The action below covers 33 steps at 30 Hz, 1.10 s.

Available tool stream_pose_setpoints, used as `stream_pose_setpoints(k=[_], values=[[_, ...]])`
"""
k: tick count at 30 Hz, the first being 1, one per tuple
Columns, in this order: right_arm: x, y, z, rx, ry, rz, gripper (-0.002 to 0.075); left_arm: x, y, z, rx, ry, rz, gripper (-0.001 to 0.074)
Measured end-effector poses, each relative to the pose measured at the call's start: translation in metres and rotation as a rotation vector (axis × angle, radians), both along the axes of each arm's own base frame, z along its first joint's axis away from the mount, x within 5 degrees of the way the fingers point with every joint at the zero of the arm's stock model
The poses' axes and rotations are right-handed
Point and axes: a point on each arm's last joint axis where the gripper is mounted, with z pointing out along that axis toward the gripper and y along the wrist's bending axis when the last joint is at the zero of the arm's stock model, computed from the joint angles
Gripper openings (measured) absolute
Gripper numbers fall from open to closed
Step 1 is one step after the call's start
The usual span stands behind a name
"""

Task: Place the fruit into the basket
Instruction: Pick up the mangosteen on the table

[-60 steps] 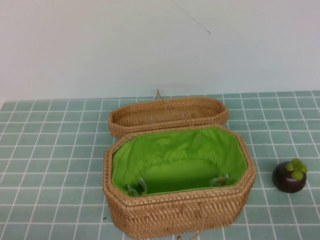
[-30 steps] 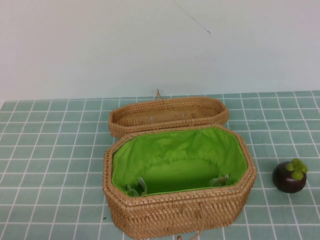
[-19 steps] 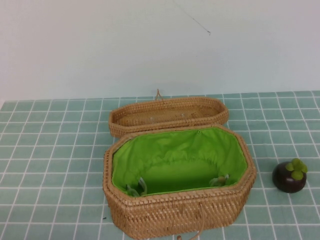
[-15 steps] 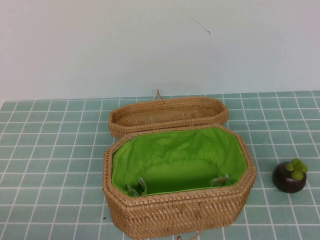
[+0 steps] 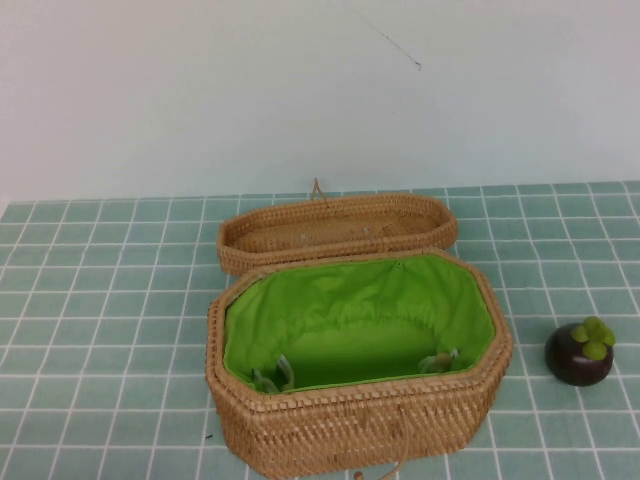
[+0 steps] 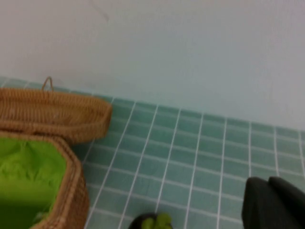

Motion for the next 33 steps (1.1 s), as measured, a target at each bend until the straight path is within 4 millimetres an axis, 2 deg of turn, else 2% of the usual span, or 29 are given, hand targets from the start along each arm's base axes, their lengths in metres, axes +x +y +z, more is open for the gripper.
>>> stream_pose_setpoints(k=[4,8,11,17,21,23,26,30,31,33], values=[[0.037,0.006,0.02,0.036,0.155,0.056,-0.0002,0.0,0.0,0.0,0.0,0.0,0.0,0.0001],[0.079,0.016,0.023,0.074,0.345,0.121,-0.0001,0.0,0.0,0.0,0.0,0.0,0.0,0.0],[0.107,0.029,0.016,0.049,0.487,0.151,0.0,0.0,0.0,0.0,0.0,0.0,0.0,0.0],[0.148,0.051,-0.032,-0.09,0.73,0.063,-0.0001,0.0,0.0,0.0,0.0,0.0,0.0,0.0],[0.166,0.057,-0.063,-0.089,0.842,0.048,0.0005,0.0,0.0,0.0,0.0,0.0,0.0,0.0],[0.172,0.059,-0.074,-0.081,0.879,0.051,0.0038,0.0,0.0,0.0,0.0,0.0,0.0,0.0],[0.18,0.062,-0.091,-0.077,0.93,0.053,0.0186,0.0,0.0,0.0,0.0,0.0,0.0,0.0],[0.187,0.063,-0.109,-0.087,0.989,0.051,0.0548,0.0,0.0,0.0,0.0,0.0,0.0,0.0],[0.188,0.064,-0.113,-0.091,1.0,0.049,0.0617,0.0,0.0,0.0,0.0,0.0,0.0,0.0],[0.192,0.064,-0.122,-0.104,1.025,0.046,0.0685,0.0,0.0,0.0,0.0,0.0,0.0,0.0]])
